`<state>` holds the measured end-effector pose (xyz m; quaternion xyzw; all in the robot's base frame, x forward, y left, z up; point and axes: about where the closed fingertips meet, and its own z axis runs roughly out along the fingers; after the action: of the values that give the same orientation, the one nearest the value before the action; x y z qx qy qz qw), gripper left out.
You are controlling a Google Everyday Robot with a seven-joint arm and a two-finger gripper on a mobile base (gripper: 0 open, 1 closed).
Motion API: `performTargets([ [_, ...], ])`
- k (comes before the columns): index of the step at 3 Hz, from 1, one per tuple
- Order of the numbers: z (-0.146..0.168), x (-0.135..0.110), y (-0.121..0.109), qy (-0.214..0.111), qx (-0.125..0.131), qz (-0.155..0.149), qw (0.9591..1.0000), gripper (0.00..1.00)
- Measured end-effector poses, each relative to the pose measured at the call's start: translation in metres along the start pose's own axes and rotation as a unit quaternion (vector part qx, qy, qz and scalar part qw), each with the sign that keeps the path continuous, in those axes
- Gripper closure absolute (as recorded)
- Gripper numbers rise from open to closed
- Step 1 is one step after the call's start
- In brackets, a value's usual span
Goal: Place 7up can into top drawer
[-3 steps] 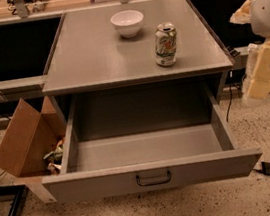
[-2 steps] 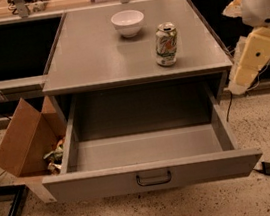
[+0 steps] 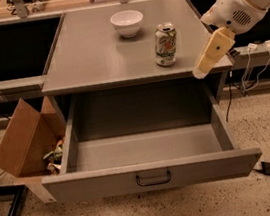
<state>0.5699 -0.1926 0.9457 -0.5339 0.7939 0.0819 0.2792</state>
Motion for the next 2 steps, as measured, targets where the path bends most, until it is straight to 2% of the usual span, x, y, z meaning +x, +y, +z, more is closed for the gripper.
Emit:
performTargets([
  [2, 0.013, -0.003, -0.018, -0.014, 0.007, 0.018, 0.9997, 0.0],
])
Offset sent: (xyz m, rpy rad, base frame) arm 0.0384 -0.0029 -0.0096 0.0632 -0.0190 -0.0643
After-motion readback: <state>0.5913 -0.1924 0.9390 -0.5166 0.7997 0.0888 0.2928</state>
